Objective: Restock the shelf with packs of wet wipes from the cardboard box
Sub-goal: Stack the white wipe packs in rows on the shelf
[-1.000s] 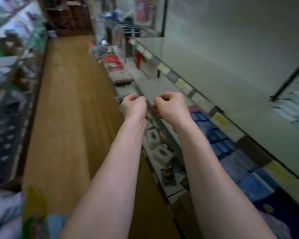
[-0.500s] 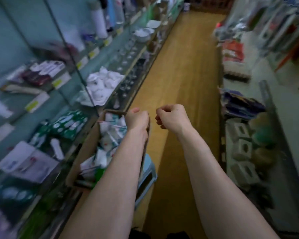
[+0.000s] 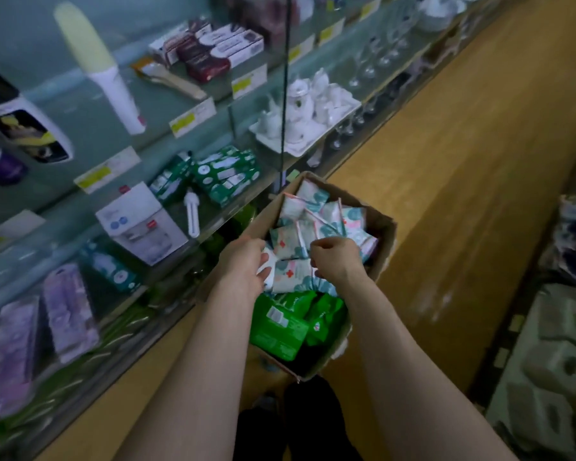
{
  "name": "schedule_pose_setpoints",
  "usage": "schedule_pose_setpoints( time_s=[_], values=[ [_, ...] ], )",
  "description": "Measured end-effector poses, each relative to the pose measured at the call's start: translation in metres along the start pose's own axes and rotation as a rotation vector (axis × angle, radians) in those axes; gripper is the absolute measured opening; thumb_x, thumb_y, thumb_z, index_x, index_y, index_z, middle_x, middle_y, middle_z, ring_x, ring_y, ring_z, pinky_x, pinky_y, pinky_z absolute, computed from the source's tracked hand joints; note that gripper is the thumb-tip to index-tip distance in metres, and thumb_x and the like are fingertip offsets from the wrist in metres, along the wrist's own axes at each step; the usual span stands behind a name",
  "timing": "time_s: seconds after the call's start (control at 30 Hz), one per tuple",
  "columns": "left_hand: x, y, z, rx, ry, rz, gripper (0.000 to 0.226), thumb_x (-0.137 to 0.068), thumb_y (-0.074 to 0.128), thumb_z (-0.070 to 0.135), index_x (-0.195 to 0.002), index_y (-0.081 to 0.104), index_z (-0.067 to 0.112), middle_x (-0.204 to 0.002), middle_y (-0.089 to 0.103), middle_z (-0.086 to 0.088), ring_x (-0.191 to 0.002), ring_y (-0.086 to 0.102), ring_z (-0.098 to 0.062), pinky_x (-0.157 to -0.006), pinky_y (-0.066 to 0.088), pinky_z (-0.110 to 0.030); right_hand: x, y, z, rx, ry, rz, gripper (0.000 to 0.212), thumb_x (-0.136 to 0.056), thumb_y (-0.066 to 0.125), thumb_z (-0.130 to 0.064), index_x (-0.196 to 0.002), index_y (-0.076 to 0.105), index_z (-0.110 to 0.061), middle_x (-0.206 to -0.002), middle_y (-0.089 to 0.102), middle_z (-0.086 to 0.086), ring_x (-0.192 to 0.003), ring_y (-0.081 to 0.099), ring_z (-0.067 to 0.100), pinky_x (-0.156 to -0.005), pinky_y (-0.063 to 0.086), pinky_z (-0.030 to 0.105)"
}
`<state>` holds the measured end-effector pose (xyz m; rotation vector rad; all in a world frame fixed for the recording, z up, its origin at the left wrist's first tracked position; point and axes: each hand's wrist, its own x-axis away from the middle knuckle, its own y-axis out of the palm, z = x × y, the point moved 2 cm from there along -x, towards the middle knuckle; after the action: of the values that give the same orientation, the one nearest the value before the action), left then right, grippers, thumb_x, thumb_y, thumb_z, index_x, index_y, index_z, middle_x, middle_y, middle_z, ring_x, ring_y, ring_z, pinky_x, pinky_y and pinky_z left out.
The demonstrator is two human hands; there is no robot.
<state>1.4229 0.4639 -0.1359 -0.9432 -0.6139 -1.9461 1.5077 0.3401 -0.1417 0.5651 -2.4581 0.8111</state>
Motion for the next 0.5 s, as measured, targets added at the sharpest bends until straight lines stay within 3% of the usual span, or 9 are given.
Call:
schedule_pose_setpoints(
  time_s=[0.07, 0.13, 0.23, 0.3, 0.37, 0.43, 0.5],
  values=[
    [-0.010, 0.005, -0.005, 0.039, -0.065, -0.007, 0.039, -0.099, 0.043, 0.013, -0.138, 0.046, 0.008, -0.138, 0.050, -0.014, -0.120, 0.054, -0.024, -0.089, 0.049, -0.035, -0.019, 0.005, 0.011, 0.050, 0.050, -0.042, 0.026, -0.093, 0.055, -0.016, -0.113, 0.068, -0.008, -0.096, 0.067, 0.015, -0.076, 0.060, 0.029, -0.072, 0.054, 0.041],
    [-0.019, 0.011, -0.011, 0.069, -0.123, -0.001, 0.038, -0.101, 0.042, 0.015, -0.138, 0.044, 0.005, -0.143, 0.044, -0.013, -0.130, 0.046, -0.023, -0.094, 0.041, -0.034, -0.035, 0.009, 0.022, 0.128, 0.093, -0.088, 0.032, -0.093, 0.053, -0.013, -0.123, 0.063, -0.008, -0.110, 0.065, 0.018, -0.077, 0.057, 0.027, -0.065, 0.047, 0.033],
    [-0.038, 0.019, -0.018, 0.073, -0.150, 0.010, 0.037, -0.100, 0.045, 0.014, -0.136, 0.046, 0.005, -0.134, 0.049, -0.010, -0.116, 0.053, -0.021, -0.087, 0.040, -0.034, -0.056, 0.016, 0.035, 0.228, 0.131, -0.132, 0.041, -0.094, 0.051, -0.010, -0.134, 0.053, -0.007, -0.124, 0.060, 0.017, -0.095, 0.059, 0.029, -0.070, 0.043, 0.029],
    [-0.053, 0.021, -0.024, 0.073, -0.152, 0.034, 0.037, -0.100, 0.046, 0.014, -0.137, 0.046, 0.007, -0.107, 0.055, -0.004, -0.089, 0.054, -0.014, -0.084, 0.040, -0.033, -0.069, 0.024, 0.043, 0.291, 0.149, -0.175, 0.044, -0.095, 0.049, -0.010, -0.139, 0.047, -0.006, -0.131, 0.055, 0.016, -0.102, 0.057, 0.029, -0.077, 0.046, 0.031],
    [-0.066, 0.021, -0.029, 0.073, -0.167, 0.074, 0.034, -0.098, 0.048, 0.012, -0.132, 0.049, 0.008, -0.090, 0.051, -0.002, -0.077, 0.051, -0.011, -0.075, 0.044, -0.034, -0.080, 0.033, 0.051, 0.350, 0.176, -0.224, 0.039, -0.094, 0.047, -0.009, -0.132, 0.051, -0.004, -0.124, 0.056, 0.015, -0.094, 0.055, 0.030, -0.068, 0.045, 0.026],
    [-0.076, 0.018, -0.035, 0.080, -0.188, 0.100, 0.031, -0.097, 0.050, 0.011, -0.128, 0.052, 0.009, -0.089, 0.053, -0.003, -0.077, 0.052, -0.012, -0.062, 0.044, -0.032, -0.090, 0.040, 0.060, 0.381, 0.215, -0.216, 0.017, -0.092, 0.048, -0.011, -0.103, 0.058, -0.004, -0.099, 0.058, 0.014, -0.086, 0.053, 0.029, -0.062, 0.040, 0.026],
    [-0.084, 0.015, -0.042, 0.097, -0.209, 0.107, 0.033, -0.097, 0.051, 0.012, -0.130, 0.052, 0.012, -0.091, 0.055, -0.004, -0.080, 0.055, -0.015, -0.067, 0.046, -0.034, -0.098, 0.046, 0.066, 0.414, 0.227, -0.186, 0.018, -0.091, 0.052, -0.016, -0.105, 0.057, -0.006, -0.088, 0.054, 0.009, -0.083, 0.055, 0.029, -0.062, 0.039, 0.029]
  ],
)
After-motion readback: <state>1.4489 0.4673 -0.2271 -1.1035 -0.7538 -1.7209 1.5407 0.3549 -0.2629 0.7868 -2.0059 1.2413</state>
